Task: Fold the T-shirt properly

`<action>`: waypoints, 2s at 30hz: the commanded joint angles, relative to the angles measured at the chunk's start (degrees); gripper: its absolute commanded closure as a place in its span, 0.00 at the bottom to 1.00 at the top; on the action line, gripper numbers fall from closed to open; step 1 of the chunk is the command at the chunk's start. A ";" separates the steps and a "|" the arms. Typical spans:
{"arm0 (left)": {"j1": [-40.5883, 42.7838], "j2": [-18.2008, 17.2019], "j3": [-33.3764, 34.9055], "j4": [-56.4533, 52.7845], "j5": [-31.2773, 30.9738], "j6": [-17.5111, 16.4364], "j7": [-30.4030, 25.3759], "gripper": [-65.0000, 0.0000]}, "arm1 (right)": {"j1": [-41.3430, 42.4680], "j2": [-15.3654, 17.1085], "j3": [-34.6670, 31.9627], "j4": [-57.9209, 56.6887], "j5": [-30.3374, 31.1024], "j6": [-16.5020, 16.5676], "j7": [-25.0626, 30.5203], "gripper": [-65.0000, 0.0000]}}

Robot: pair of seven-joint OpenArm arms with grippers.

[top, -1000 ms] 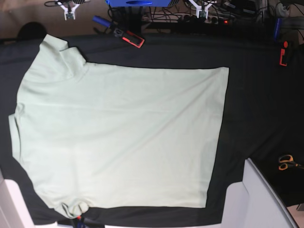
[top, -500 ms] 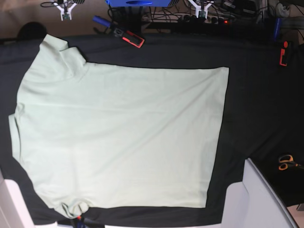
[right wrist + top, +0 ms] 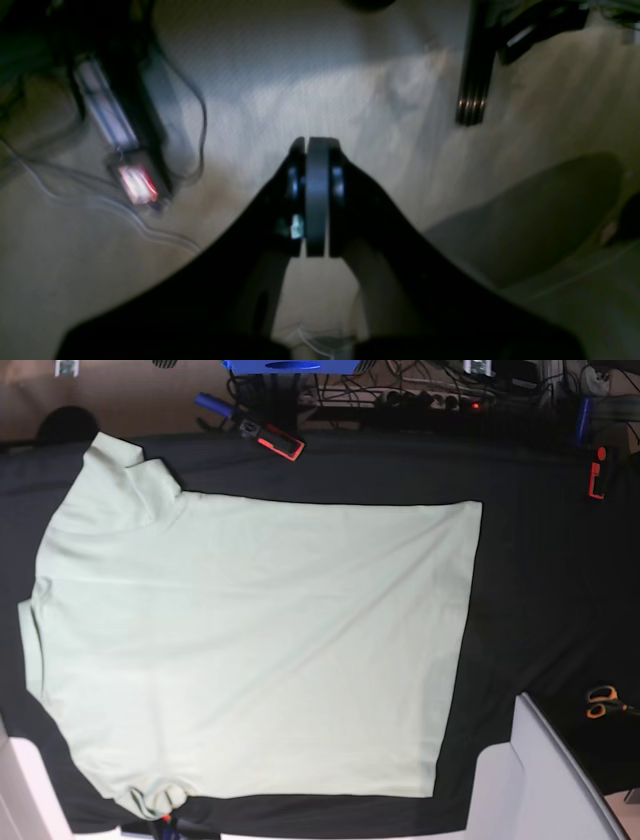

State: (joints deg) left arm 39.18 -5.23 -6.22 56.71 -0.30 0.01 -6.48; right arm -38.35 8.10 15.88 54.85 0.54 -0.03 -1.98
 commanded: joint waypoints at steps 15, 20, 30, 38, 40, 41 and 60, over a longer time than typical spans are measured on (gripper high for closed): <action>13.44 1.23 -7.28 39.34 -0.19 0.38 -0.68 1.00 | -6.27 -6.65 7.20 42.51 1.27 -0.10 -10.46 0.99; 10.18 0.80 -7.19 39.42 -6.52 0.30 -0.60 1.00 | -3.72 -6.30 7.64 42.69 17.71 5.53 -10.64 0.98; 6.40 -2.28 -7.28 38.63 -15.84 0.21 9.34 1.00 | 2.08 -2.78 7.73 37.50 41.18 20.65 -23.03 0.48; 5.96 -2.37 -7.28 38.63 -16.01 0.21 9.34 1.00 | 4.02 -2.87 12.12 30.82 41.71 21.70 -23.21 0.33; 5.09 -2.37 -7.28 38.54 -15.84 0.21 9.34 1.00 | 4.28 -2.78 12.38 29.59 41.62 21.70 -23.21 0.33; 4.91 -2.37 -7.28 38.28 -15.84 0.21 9.34 1.00 | 4.72 -2.78 12.30 28.89 41.62 21.70 -23.21 0.33; 4.73 -2.37 -6.84 37.31 -16.45 0.21 9.43 0.42 | 9.56 -1.90 12.03 17.46 41.27 31.37 -26.37 1.00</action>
State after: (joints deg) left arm 43.29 -7.14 -12.73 93.30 -16.62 -0.23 4.08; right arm -28.47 5.72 27.73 72.07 42.09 31.51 -27.77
